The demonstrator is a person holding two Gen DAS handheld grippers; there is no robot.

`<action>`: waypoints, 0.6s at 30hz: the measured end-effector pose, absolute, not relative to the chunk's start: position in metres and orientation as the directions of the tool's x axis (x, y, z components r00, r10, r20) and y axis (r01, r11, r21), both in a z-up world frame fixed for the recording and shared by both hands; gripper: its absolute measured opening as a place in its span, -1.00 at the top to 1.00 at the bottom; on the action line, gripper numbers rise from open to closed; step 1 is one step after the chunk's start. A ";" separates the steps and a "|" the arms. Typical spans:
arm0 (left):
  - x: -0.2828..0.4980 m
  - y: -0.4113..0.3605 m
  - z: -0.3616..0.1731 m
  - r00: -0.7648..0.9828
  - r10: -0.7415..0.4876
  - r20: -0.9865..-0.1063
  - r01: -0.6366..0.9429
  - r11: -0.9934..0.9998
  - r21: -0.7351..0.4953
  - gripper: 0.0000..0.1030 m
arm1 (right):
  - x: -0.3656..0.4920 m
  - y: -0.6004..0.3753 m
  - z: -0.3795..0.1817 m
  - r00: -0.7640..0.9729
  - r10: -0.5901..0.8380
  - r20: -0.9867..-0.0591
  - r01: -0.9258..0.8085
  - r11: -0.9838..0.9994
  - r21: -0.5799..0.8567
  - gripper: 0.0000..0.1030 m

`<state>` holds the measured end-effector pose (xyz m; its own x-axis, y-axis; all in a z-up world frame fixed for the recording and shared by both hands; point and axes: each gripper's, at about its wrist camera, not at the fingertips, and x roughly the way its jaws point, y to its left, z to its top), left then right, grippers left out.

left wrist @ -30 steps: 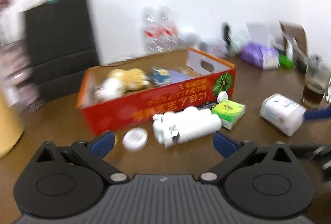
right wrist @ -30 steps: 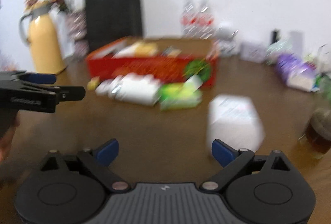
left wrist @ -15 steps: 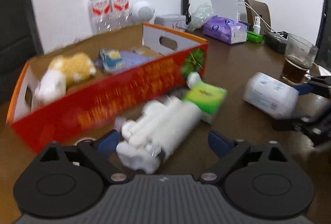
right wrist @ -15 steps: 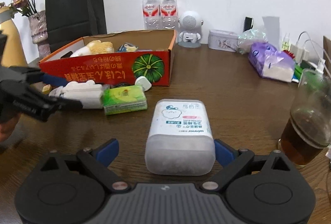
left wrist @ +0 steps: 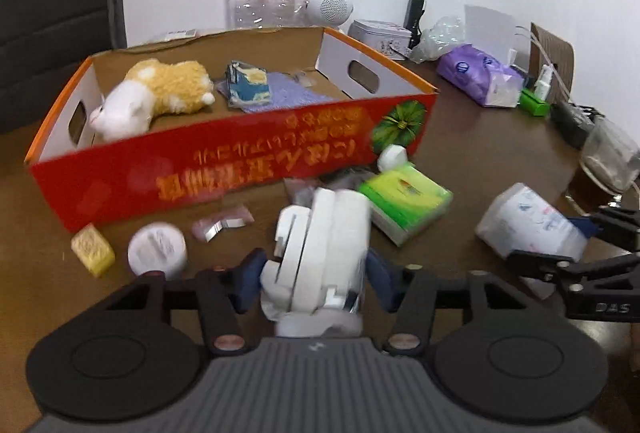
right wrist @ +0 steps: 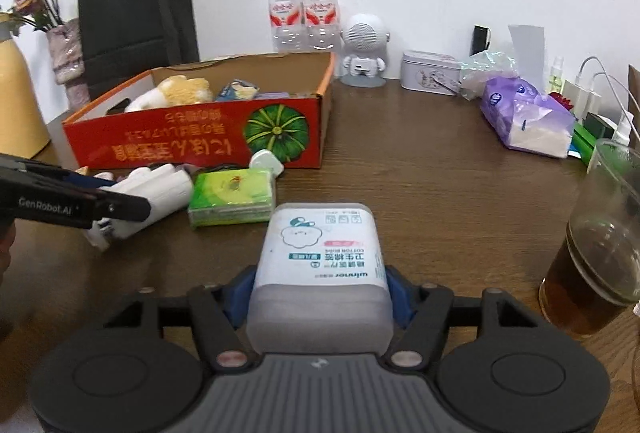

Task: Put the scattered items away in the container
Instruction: 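Grasp the white roller with the left tool while the right tool grasps the cotton-swab tub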

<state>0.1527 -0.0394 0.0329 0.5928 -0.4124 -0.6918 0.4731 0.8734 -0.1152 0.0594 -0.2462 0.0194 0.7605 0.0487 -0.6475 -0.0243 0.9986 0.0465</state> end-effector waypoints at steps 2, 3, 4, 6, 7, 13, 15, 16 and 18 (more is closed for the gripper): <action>0.133 -0.034 0.036 0.599 -0.395 -0.696 0.430 0.893 -0.137 0.02 | 0.053 -0.242 0.020 0.760 0.064 -0.646 -0.047 0.998 0.044 -0.26; 0.122 -0.032 0.037 0.606 -0.389 -0.694 0.409 0.900 -0.147 0.07 | 0.049 -0.240 0.021 0.761 0.071 -0.645 -0.054 0.997 0.047 -0.25; 0.108 -0.027 0.038 0.618 -0.384 -0.686 0.382 0.909 -0.165 0.14 | 0.043 -0.238 0.022 0.764 0.084 -0.640 -0.062 0.996 0.057 -0.25; 0.075 -0.019 0.043 0.654 -0.365 -0.663 0.324 0.927 -0.190 0.44 | 0.031 -0.236 0.027 0.771 0.113 -0.626 -0.077 0.993 0.085 -0.25; 0.064 -0.015 0.044 0.654 -0.363 -0.663 0.308 0.929 -0.204 0.44 | 0.023 -0.234 0.030 0.774 0.127 -0.620 -0.086 0.992 0.096 -0.25; 0.041 -0.020 0.038 0.693 -0.277 -0.666 0.237 0.960 -0.152 -0.75 | 0.005 -0.213 0.031 0.755 0.167 -0.634 -0.153 0.985 0.077 -0.26; 0.046 -0.027 0.035 0.683 -0.280 -0.675 0.257 0.957 -0.137 -0.75 | 0.008 -0.211 0.030 0.746 0.162 -0.646 -0.150 0.986 0.075 -0.26; 0.052 -0.033 0.033 0.660 -0.270 -0.701 0.246 0.959 -0.137 -0.76 | 0.010 -0.210 0.029 0.741 0.165 -0.651 -0.150 0.986 0.079 -0.26; 0.061 -0.045 0.024 0.640 -0.256 -0.724 0.248 0.961 -0.121 -0.78 | 0.013 -0.210 0.027 0.730 0.164 -0.664 -0.146 0.986 0.083 -0.27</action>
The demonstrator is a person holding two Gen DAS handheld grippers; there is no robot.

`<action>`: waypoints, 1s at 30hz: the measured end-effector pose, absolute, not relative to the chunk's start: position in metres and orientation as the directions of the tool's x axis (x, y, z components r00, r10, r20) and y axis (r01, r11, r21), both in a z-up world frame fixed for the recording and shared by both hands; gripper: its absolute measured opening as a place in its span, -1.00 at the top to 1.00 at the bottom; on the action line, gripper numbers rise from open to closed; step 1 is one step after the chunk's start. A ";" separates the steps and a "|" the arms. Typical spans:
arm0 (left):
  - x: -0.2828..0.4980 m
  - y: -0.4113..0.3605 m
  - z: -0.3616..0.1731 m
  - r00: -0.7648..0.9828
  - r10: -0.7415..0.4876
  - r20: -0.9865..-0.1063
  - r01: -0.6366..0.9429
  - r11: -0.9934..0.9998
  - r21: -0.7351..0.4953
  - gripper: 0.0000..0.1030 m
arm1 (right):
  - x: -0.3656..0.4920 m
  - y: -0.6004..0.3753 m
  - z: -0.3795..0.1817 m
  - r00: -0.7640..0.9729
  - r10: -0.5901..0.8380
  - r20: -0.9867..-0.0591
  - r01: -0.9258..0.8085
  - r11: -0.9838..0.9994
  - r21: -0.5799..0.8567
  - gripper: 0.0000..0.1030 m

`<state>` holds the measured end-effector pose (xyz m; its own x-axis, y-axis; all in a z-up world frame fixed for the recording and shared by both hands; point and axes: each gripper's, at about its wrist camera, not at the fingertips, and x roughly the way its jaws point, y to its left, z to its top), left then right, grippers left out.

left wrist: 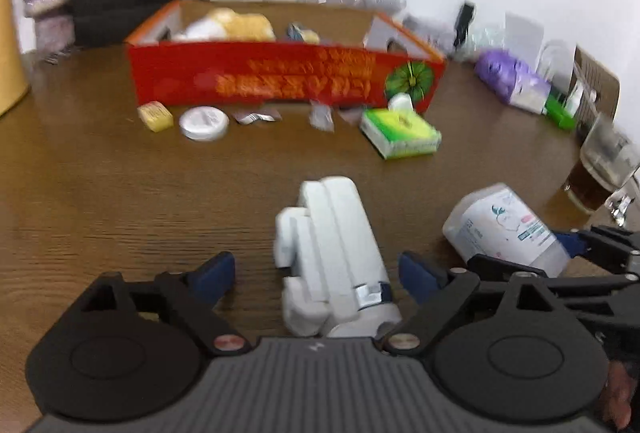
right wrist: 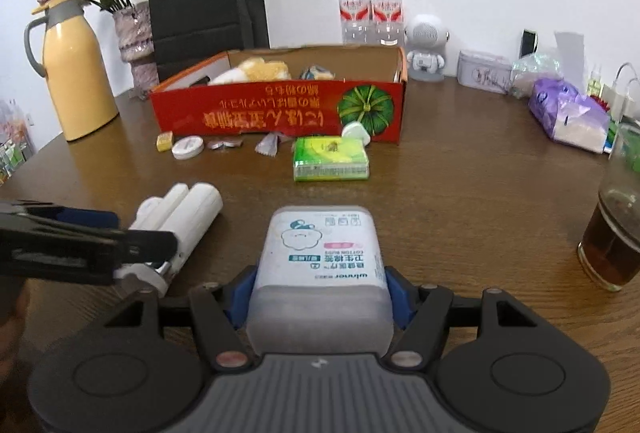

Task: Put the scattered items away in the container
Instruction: 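Grasp the white roller with the left tool while the right tool grasps the cotton-swab tub, then lower both held items into the box and open both tools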

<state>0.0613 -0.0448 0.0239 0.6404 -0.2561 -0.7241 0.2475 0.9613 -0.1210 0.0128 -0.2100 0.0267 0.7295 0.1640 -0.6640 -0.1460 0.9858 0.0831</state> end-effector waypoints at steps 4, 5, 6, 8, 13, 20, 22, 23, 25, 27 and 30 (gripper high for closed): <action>0.052 -0.064 0.018 0.714 -0.162 -0.681 0.239 0.971 0.019 -0.08 | 0.019 -0.211 0.023 0.720 0.162 -0.675 -0.139 0.986 0.089 -0.27; 0.051 -0.065 0.018 0.713 -0.164 -0.682 0.242 0.970 0.020 -0.07 | 0.021 -0.211 0.023 0.716 0.163 -0.679 -0.139 0.986 0.089 -0.27; 0.048 -0.064 0.018 0.710 -0.174 -0.682 0.252 0.967 0.016 -0.06 | 0.023 -0.211 0.023 0.712 0.164 -0.683 -0.142 0.986 0.089 -0.27; 0.042 -0.060 0.018 0.710 -0.187 -0.679 0.248 0.969 -0.007 -0.06 | 0.027 -0.211 0.021 0.706 0.167 -0.688 -0.145 0.985 0.091 -0.28; 0.019 -0.032 0.026 0.720 -0.263 -0.642 0.199 0.965 -0.173 -0.06 | 0.020 -0.210 0.020 0.722 0.176 -0.669 -0.143 0.984 0.104 -0.26; 0.038 -0.012 0.089 0.777 -0.316 -0.545 0.253 0.949 -0.188 -0.06 | 0.006 -0.212 0.074 0.812 0.213 -0.543 -0.167 0.977 0.133 -0.26; 0.077 -0.013 0.116 0.779 -0.333 -0.531 0.274 0.943 -0.189 -0.06 | 0.026 -0.216 0.103 0.838 0.220 -0.498 -0.174 0.975 0.137 -0.26; 0.107 -0.016 0.129 0.773 -0.339 -0.536 0.278 0.941 -0.194 -0.06 | 0.043 -0.218 0.119 0.853 0.214 -0.475 -0.172 0.976 0.131 -0.26; 0.167 -0.026 0.144 0.725 -0.339 -0.600 0.294 0.940 -0.176 -0.06 | 0.096 -0.220 0.144 0.854 0.202 -0.479 -0.161 0.979 0.125 -0.26; 0.230 -0.039 0.141 0.641 -0.315 -0.700 0.298 0.943 -0.152 -0.06 | 0.157 -0.220 0.153 0.806 0.205 -0.555 -0.148 0.978 0.146 -0.26; 0.313 -0.056 0.112 0.506 -0.225 -0.833 0.278 0.956 -0.089 -0.06 | 0.257 -0.214 0.141 0.691 0.163 -0.704 -0.090 0.986 0.140 -0.26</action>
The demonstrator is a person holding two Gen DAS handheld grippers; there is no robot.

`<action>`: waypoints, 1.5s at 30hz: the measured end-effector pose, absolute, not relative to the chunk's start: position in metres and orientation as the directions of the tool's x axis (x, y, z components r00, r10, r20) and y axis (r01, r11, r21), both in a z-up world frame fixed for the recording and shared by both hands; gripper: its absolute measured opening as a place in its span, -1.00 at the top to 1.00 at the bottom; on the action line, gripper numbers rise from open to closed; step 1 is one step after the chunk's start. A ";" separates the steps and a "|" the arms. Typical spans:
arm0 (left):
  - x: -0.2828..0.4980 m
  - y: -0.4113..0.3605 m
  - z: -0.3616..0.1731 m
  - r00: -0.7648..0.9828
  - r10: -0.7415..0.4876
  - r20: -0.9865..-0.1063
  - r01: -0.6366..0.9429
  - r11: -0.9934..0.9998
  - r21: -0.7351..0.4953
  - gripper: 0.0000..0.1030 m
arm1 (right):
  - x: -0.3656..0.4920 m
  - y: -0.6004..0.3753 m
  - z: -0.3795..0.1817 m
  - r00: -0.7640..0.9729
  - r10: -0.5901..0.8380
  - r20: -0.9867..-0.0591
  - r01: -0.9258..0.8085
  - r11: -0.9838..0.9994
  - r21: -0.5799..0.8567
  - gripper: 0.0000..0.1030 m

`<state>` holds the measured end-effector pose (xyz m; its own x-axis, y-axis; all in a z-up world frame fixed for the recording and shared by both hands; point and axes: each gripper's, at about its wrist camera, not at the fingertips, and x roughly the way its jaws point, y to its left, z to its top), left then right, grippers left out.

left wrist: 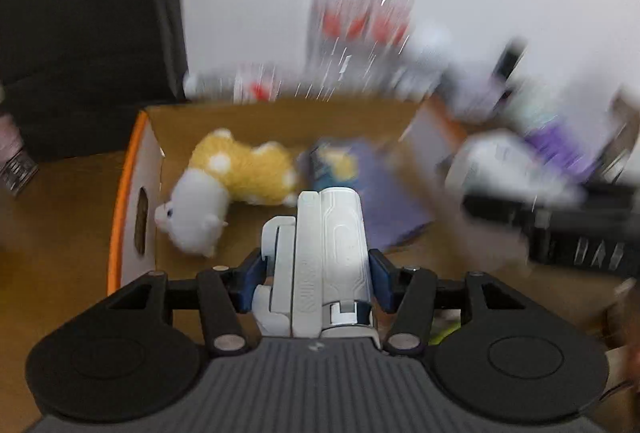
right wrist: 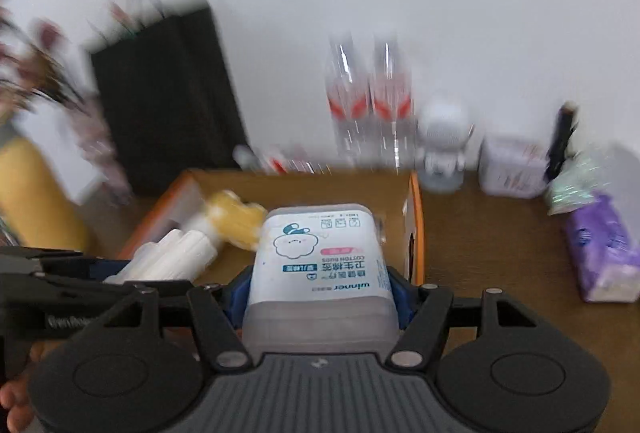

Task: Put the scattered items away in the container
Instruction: 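Lower both held items into the box and open both tools, then withdraw both tools from the box toward the table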

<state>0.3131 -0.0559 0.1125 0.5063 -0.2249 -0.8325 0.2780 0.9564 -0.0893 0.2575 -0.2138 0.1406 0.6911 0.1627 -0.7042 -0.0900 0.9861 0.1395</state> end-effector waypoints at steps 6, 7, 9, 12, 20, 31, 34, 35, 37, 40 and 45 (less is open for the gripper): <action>0.391 -0.070 0.053 0.407 -0.183 -0.895 0.222 0.970 -0.097 -0.07 | 0.370 -0.196 0.090 0.546 0.043 -0.837 0.006 0.998 0.055 -0.26; 0.397 -0.072 0.049 0.422 -0.171 -0.890 0.195 0.976 -0.095 -0.07 | 0.379 -0.195 0.081 0.529 0.045 -0.848 0.011 0.998 0.059 -0.26; 0.403 -0.074 0.044 0.458 -0.127 -0.880 0.153 0.986 -0.063 -0.11 | 0.392 -0.197 0.066 0.511 0.049 -0.858 0.041 0.996 0.081 -0.26; 0.401 -0.072 0.054 0.524 -0.134 -0.841 0.129 0.989 -0.077 -0.19 | 0.396 -0.202 0.060 0.526 0.050 -0.849 0.082 0.991 0.109 -0.34; 0.369 -0.035 0.121 0.578 -0.217 -0.786 0.165 0.975 -0.148 -0.88 | 0.372 -0.207 0.108 0.584 0.073 -0.809 0.036 0.993 0.116 -0.61; 0.282 -0.010 0.159 0.618 -0.087 -0.781 0.125 0.992 -0.011 -0.99 | 0.300 -0.179 0.144 0.552 0.084 -0.829 -0.093 0.995 0.039 -0.62; 0.239 -0.011 0.166 0.683 -0.065 -0.727 0.122 0.992 0.026 -1.00 | 0.266 -0.174 0.157 0.599 0.121 -0.792 -0.114 0.991 0.065 -0.65; 0.220 -0.013 0.167 0.715 -0.062 -0.696 0.122 0.992 0.037 -1.00 | 0.250 -0.173 0.160 0.621 0.138 -0.772 -0.126 0.989 0.076 -0.68; 0.177 -0.014 0.162 0.777 -0.059 -0.627 0.127 0.990 0.065 -1.00 | 0.214 -0.170 0.162 0.675 0.151 -0.722 -0.136 0.988 0.079 -0.72; 0.109 -0.014 0.139 0.828 -0.068 -0.556 0.137 0.987 0.084 -1.00 | 0.148 -0.172 0.145 0.755 0.153 -0.638 -0.152 0.987 0.056 -0.79; 0.015 -0.008 0.073 0.845 -0.077 -0.530 0.108 0.994 0.028 -1.00 | 0.048 -0.179 0.076 0.787 0.214 -0.579 -0.185 0.977 0.110 -0.81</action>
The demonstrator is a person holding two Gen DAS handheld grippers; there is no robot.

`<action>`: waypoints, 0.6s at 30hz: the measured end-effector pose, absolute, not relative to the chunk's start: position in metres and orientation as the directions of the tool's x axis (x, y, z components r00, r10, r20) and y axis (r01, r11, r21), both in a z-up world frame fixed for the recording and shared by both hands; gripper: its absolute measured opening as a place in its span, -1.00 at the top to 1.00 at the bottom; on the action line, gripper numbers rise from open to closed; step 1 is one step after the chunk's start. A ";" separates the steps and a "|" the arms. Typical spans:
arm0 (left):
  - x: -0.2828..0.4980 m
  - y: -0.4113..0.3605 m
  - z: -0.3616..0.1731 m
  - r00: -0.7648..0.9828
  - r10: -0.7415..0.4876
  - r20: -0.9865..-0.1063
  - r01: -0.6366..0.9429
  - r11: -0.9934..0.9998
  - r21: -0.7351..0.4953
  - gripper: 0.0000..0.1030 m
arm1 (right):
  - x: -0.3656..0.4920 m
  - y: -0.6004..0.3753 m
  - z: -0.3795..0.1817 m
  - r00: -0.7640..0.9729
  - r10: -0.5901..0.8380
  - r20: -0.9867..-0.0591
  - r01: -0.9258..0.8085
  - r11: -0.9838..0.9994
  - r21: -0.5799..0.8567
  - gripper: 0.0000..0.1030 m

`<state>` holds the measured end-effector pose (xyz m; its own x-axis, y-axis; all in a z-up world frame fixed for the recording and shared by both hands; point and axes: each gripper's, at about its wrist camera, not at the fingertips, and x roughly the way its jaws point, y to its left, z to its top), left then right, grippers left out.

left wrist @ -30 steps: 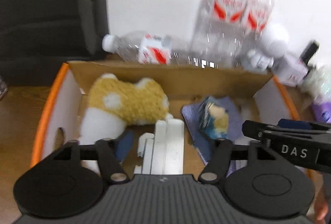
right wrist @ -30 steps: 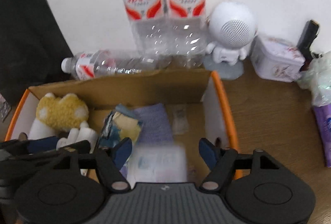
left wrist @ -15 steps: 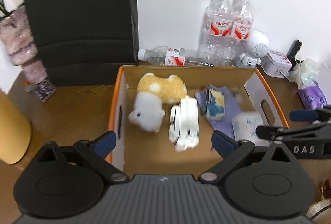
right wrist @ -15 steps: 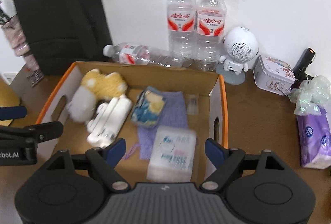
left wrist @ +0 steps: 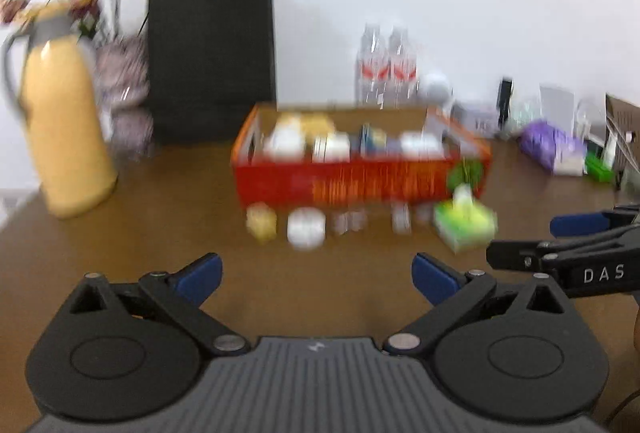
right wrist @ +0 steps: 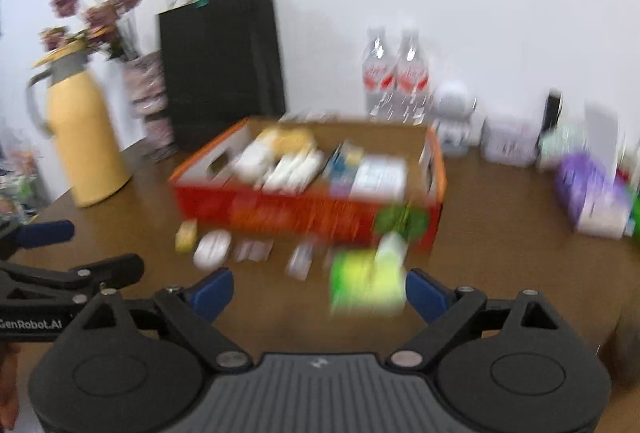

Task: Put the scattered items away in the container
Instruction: 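Withdraw both tools from the box toward the table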

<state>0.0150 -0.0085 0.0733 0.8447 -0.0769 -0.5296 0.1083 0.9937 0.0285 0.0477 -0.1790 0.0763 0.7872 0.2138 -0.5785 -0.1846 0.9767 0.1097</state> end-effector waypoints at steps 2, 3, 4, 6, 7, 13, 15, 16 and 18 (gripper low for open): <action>-0.005 -0.012 0.053 0.826 -0.046 -0.562 0.093 0.994 0.055 -1.00 | 0.027 -0.179 0.049 0.753 0.217 -0.621 -0.181 0.976 0.122 -0.80; -0.012 -0.013 0.049 0.817 -0.042 -0.575 0.095 0.994 0.062 -1.00 | 0.019 -0.179 0.039 0.743 0.205 -0.637 -0.170 0.979 0.116 -0.80; -0.018 -0.014 0.044 0.813 -0.048 -0.580 0.101 0.993 0.059 -1.00 | 0.013 -0.178 0.032 0.741 0.192 -0.644 -0.169 0.981 0.099 -0.80; -0.023 -0.013 0.035 0.814 -0.072 -0.576 0.112 0.993 0.034 -1.00 | 0.002 -0.177 0.024 0.747 0.163 -0.645 -0.156 0.985 0.069 -0.80; -0.022 -0.013 0.032 0.807 -0.069 -0.586 0.104 0.994 0.025 -1.00 | -0.003 -0.177 0.022 0.748 0.158 -0.645 -0.155 0.986 0.062 -0.80; -0.015 -0.015 0.024 0.781 -0.047 -0.623 0.093 0.995 0.042 -1.00 | -0.009 -0.175 0.014 0.735 0.158 -0.659 -0.166 0.985 0.051 -0.80; -0.014 -0.014 0.021 0.775 -0.042 -0.630 0.088 0.995 0.042 -1.00 | -0.012 -0.172 0.013 0.740 0.144 -0.657 -0.164 0.986 0.032 -0.80; -0.013 -0.013 0.020 0.767 -0.044 -0.640 0.085 0.996 0.034 -1.00 | -0.011 -0.170 0.012 0.740 0.142 -0.658 -0.167 0.986 0.025 -0.81; -0.012 -0.010 0.019 0.760 -0.050 -0.648 0.077 0.997 0.014 -1.00 | -0.012 -0.168 0.010 0.740 0.145 -0.656 -0.174 0.985 0.021 -0.81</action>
<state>-0.0117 -0.0099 0.0185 0.7596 -0.0496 -0.6485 0.0773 0.9969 0.0142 -0.0124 -0.1683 0.0097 0.7405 0.1448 -0.6563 -0.1737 0.9846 0.0212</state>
